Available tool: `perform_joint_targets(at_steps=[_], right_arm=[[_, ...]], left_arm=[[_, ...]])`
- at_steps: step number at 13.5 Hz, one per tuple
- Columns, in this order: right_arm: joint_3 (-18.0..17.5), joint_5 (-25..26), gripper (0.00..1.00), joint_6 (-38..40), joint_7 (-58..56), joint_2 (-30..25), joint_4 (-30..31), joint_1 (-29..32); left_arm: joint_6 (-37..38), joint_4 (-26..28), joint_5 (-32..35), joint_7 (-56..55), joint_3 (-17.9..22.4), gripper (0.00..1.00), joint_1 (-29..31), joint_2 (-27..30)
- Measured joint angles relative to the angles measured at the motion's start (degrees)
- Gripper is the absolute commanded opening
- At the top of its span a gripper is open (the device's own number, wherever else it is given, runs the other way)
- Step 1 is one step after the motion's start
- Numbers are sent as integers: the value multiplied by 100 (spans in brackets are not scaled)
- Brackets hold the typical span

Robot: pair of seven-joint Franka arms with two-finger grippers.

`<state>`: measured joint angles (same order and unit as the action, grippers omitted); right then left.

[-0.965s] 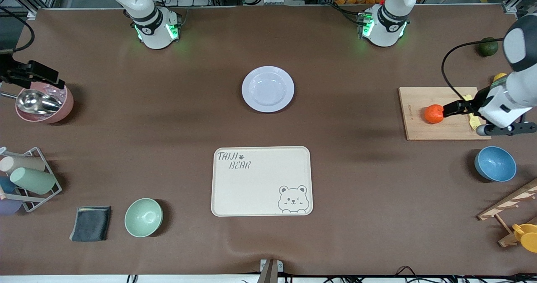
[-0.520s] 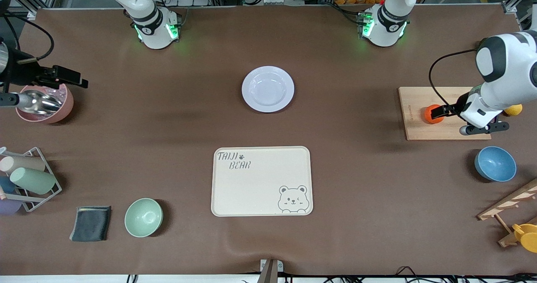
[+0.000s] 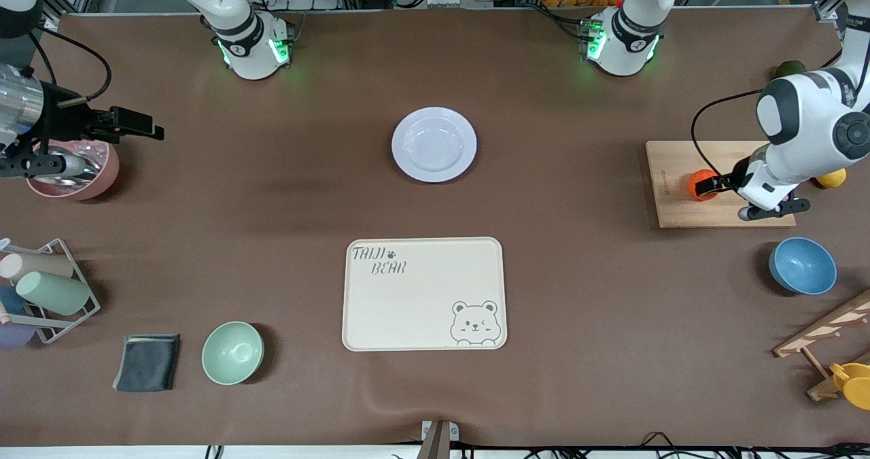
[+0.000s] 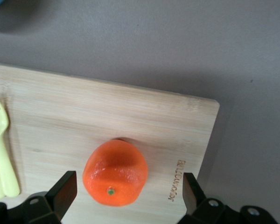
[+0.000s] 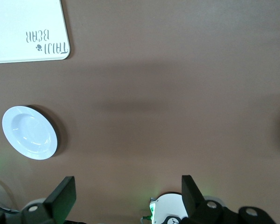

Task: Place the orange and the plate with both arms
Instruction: 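Lower the left gripper around the orange and close it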

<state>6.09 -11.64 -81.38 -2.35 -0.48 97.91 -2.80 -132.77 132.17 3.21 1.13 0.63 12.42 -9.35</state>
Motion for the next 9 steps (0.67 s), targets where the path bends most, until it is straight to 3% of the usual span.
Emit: perform_joint_targets(at_steps=[9], right_arm=[[-16, -495, 100, -156, -28, 301, 41, -201]], left_arm=[[-279, 42, 30, 0, 1, 100, 167, -446]])
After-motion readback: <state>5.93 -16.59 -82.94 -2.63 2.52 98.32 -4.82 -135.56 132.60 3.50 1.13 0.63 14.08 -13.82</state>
